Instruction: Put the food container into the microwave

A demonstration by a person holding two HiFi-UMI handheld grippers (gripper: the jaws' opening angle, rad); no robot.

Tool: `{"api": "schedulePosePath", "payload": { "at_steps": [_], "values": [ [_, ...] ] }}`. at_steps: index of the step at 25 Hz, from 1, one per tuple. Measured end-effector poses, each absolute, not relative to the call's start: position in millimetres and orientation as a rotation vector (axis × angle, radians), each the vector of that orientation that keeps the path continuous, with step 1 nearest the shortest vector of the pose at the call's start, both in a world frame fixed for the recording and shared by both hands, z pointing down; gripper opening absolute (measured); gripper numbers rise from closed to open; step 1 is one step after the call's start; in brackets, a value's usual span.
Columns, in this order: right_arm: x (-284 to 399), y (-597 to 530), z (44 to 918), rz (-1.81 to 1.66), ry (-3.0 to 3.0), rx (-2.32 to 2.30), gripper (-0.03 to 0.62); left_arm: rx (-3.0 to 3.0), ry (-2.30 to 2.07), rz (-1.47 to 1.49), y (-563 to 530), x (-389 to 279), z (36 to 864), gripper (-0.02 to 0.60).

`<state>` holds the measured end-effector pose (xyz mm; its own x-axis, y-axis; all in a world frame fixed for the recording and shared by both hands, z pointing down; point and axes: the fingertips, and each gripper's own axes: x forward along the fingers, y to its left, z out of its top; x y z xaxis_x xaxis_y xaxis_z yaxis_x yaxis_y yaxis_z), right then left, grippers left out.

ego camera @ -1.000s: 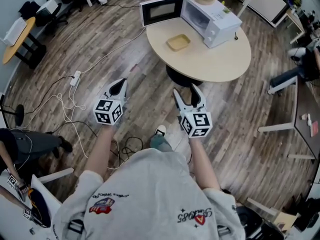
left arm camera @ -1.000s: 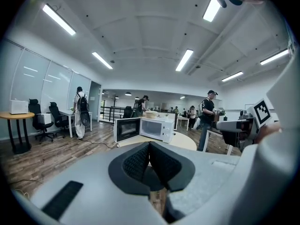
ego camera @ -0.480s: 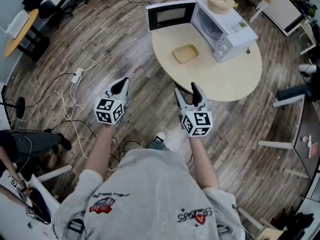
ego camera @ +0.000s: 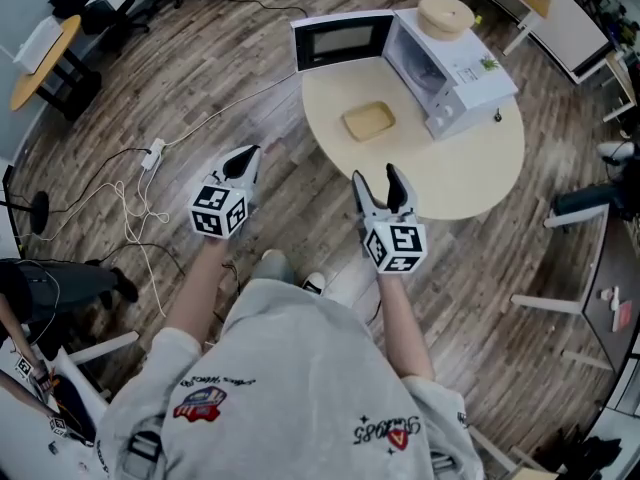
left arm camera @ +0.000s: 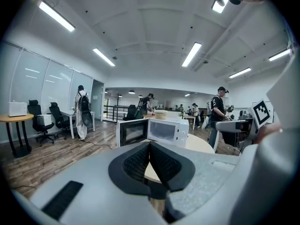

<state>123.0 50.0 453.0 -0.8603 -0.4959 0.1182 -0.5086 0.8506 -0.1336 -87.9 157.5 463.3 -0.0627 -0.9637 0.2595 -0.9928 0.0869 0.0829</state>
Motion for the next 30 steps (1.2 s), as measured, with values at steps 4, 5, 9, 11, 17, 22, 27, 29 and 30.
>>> {"api": "schedulePosePath", "payload": {
  "at_steps": [4, 5, 9, 11, 17, 22, 27, 29, 30],
  "values": [
    [123.6, 31.4, 456.4, 0.246, -2.936, 0.824, 0.275, 1.973, -2.097, 0.169, 136.7, -90.4, 468.0, 0.005],
    [123.3, 26.6, 457.7, 0.246, -2.93, 0.833, 0.275, 1.981, -2.088, 0.171, 131.1, -90.8, 469.9, 0.005],
    [117.2, 2.8, 465.6, 0.257, -2.91, 0.886, 0.275, 2.017, -2.047, 0.171, 100.3, -98.6, 478.6, 0.005],
    [111.6, -10.2, 470.5, 0.269, -2.895, 0.915, 0.275, 2.024, -2.024, 0.164, 81.2, -106.3, 484.8, 0.005],
    [83.9, -72.4, 466.4, 0.257, -2.869, 1.037, 0.275, 2.152, -1.932, 0.177, -4.3, -129.5, 480.1, 0.005],
    [61.2, -129.1, 471.1, 0.28, -2.808, 1.17, 0.273, 2.261, -1.83, 0.189, -83.8, -155.6, 476.0, 0.005],
    [30.2, -172.0, 471.7, 0.296, -2.739, 1.293, 0.275, 2.354, -1.711, 0.225, -146.7, -185.9, 480.3, 0.005],
    [19.0, -187.0, 472.4, 0.292, -2.71, 1.338, 0.275, 2.38, -1.666, 0.221, -170.6, -197.1, 483.3, 0.005],
    [15.3, -194.2, 472.8, 0.286, -2.694, 1.363, 0.273, 2.395, -1.64, 0.218, -182.5, -200.5, 484.9, 0.005]
  ]
}}
